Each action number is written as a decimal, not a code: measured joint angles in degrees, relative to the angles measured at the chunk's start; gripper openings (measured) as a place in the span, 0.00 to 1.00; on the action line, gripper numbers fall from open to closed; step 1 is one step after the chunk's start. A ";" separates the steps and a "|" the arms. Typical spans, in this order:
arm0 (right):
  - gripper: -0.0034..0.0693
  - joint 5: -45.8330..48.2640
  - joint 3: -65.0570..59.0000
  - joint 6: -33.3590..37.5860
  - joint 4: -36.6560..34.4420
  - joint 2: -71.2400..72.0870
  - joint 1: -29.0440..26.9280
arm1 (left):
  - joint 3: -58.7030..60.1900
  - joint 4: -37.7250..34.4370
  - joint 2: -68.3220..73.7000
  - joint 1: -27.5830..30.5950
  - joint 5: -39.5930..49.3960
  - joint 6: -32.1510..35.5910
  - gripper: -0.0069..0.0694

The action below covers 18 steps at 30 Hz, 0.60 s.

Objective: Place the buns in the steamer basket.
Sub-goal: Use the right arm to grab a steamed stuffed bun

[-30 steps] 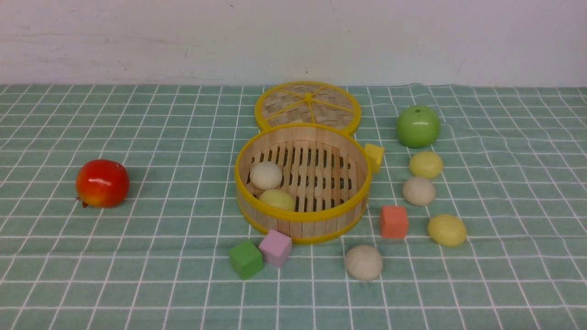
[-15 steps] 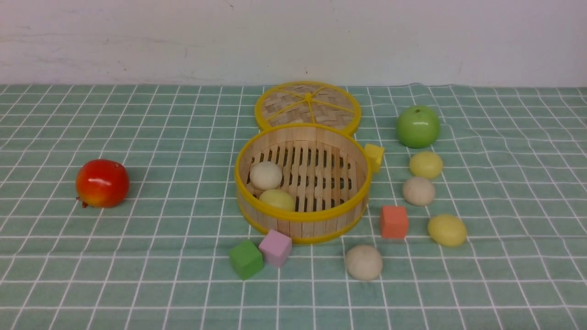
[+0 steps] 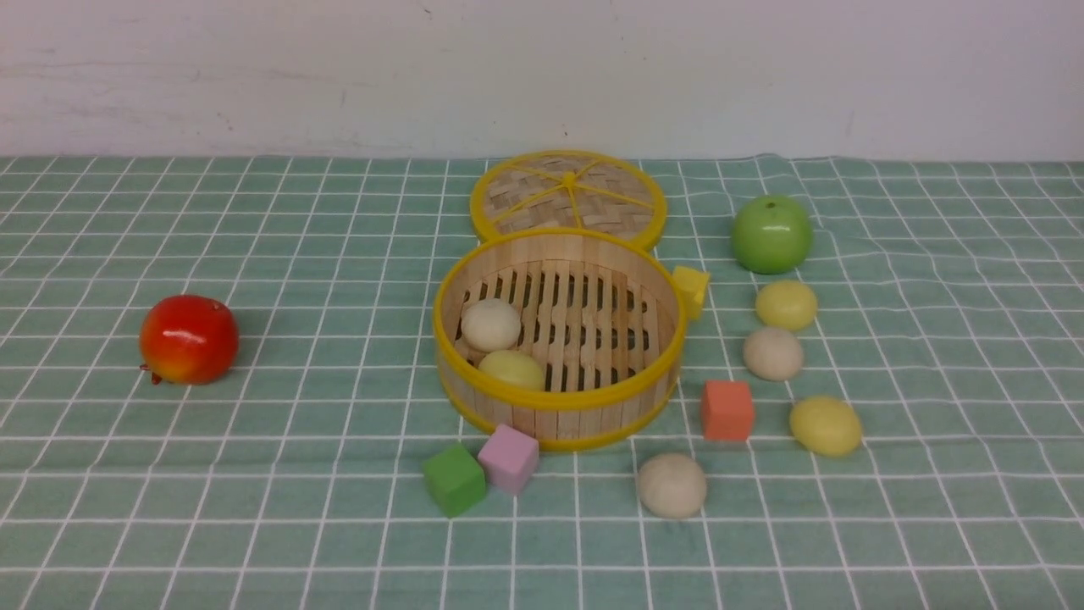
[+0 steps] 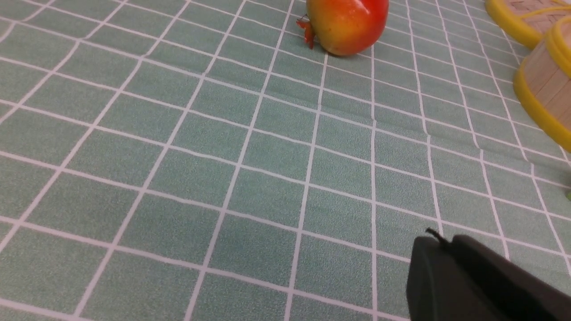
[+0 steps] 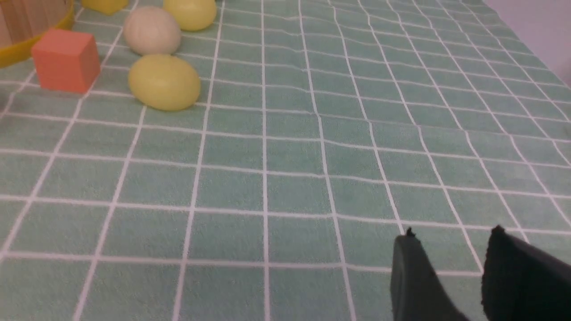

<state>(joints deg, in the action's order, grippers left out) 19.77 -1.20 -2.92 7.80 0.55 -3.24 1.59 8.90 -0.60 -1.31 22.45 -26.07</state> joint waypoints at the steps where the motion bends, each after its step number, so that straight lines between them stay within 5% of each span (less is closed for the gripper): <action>1: 0.38 -1.71 -0.16 0.00 -1.18 0.00 0.00 | 0.00 0.00 0.00 0.00 0.00 0.00 0.14; 10: 0.38 -29.72 -0.28 -0.88 -12.33 0.00 0.00 | 0.00 0.00 0.00 0.00 0.00 0.00 0.14; 18: 0.38 -42.03 0.01 -2.49 -13.74 0.00 0.00 | 0.00 0.00 0.00 0.00 0.00 -0.01 0.14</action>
<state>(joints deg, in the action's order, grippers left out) -22.26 -1.19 -5.41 -5.94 0.55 -3.24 1.59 8.90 -0.60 -1.31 22.45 -26.09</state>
